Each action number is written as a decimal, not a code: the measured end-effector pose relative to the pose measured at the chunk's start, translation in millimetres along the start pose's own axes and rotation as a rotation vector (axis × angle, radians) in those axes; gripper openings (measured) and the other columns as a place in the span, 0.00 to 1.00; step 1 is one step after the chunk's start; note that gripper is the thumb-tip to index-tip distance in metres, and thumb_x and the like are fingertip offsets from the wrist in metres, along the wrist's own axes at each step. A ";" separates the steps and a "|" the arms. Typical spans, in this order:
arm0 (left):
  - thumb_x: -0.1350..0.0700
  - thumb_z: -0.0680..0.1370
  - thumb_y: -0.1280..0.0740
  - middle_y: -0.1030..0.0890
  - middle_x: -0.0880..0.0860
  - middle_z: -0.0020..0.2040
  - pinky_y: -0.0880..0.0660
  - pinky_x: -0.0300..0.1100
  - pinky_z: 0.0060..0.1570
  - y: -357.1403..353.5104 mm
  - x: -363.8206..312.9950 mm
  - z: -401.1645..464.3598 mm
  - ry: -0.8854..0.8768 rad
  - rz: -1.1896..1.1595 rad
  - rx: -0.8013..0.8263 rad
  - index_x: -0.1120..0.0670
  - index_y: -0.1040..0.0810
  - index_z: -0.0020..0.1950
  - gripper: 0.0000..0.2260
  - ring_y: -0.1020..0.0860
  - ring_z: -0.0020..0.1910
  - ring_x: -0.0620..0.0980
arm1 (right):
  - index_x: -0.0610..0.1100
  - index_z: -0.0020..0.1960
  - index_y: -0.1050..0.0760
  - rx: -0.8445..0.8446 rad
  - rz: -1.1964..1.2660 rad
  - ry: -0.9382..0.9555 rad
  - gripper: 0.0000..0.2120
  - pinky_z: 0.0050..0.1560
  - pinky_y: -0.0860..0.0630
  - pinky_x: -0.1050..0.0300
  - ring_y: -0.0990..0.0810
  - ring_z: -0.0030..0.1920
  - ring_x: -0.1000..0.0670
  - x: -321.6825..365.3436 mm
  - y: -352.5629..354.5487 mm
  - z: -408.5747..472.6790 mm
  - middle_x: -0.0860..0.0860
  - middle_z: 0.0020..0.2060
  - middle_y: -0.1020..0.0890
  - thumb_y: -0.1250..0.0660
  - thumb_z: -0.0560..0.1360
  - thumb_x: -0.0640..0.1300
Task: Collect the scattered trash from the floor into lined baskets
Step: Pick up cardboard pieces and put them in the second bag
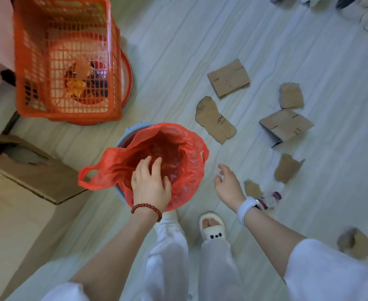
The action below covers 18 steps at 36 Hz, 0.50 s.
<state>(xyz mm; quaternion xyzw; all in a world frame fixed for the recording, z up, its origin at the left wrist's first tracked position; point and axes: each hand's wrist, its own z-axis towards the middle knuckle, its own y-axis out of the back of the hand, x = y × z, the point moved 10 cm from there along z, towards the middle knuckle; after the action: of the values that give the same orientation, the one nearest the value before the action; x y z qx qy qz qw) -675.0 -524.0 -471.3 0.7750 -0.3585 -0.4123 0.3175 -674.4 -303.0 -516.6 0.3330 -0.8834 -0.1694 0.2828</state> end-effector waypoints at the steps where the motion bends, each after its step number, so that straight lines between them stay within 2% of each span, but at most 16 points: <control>1: 0.59 0.73 0.36 0.32 0.62 0.67 0.36 0.57 0.65 -5.4 -14.7 -8.3 -0.035 -0.029 0.029 0.60 0.29 0.66 0.20 0.35 0.68 0.62 | 0.42 0.72 0.40 -0.007 0.026 -0.048 0.21 0.60 0.34 0.56 0.30 0.65 0.43 -15.4 6.2 -8.1 0.42 0.68 0.33 0.48 0.79 0.39; 5: 0.62 0.73 0.36 0.29 0.62 0.63 0.27 0.56 0.56 -44.7 -64.8 -39.8 -0.159 -0.061 0.177 0.62 0.27 0.62 0.17 0.30 0.61 0.64 | 0.42 0.69 0.36 -0.026 0.139 -0.175 0.19 0.54 0.33 0.58 0.27 0.59 0.44 -79.5 25.4 -33.5 0.43 0.61 0.27 0.47 0.79 0.38; 8: 0.60 0.75 0.39 0.31 0.57 0.64 0.27 0.53 0.54 -84.9 -91.6 -59.6 -0.190 -0.024 0.264 0.58 0.28 0.64 0.17 0.31 0.62 0.58 | 0.42 0.67 0.34 -0.021 0.195 -0.212 0.17 0.51 0.34 0.60 0.25 0.55 0.45 -128.6 37.9 -40.8 0.46 0.53 0.25 0.47 0.79 0.39; 11: 0.58 0.78 0.41 0.31 0.53 0.65 0.29 0.44 0.52 -130.3 -109.5 -79.7 -0.203 0.023 0.320 0.57 0.31 0.66 0.17 0.27 0.59 0.55 | 0.43 0.66 0.32 -0.030 0.221 -0.228 0.17 0.49 0.35 0.62 0.25 0.57 0.45 -187.6 50.6 -38.9 0.43 0.57 0.23 0.46 0.78 0.39; 15: 0.57 0.78 0.40 0.29 0.55 0.64 0.29 0.46 0.57 -208.2 -118.6 -102.7 -0.156 0.018 0.383 0.57 0.31 0.66 0.16 0.27 0.60 0.55 | 0.42 0.66 0.31 -0.078 0.208 -0.206 0.16 0.43 0.38 0.66 0.26 0.60 0.45 -275.3 66.8 -26.0 0.44 0.62 0.25 0.45 0.79 0.38; 18: 0.57 0.79 0.41 0.30 0.55 0.65 0.30 0.44 0.58 -281.0 -122.7 -117.7 -0.116 0.022 0.425 0.56 0.33 0.67 0.17 0.28 0.61 0.53 | 0.41 0.65 0.30 -0.127 0.156 -0.199 0.16 0.47 0.36 0.66 0.26 0.61 0.44 -354.2 73.6 -7.8 0.43 0.61 0.24 0.45 0.78 0.38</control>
<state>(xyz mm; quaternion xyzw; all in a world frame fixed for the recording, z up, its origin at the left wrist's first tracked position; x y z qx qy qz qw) -539.8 -248.4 -588.3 0.7956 -0.4633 -0.3680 0.1303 -486.9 -8.5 -611.6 0.2264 -0.9177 -0.2347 0.2268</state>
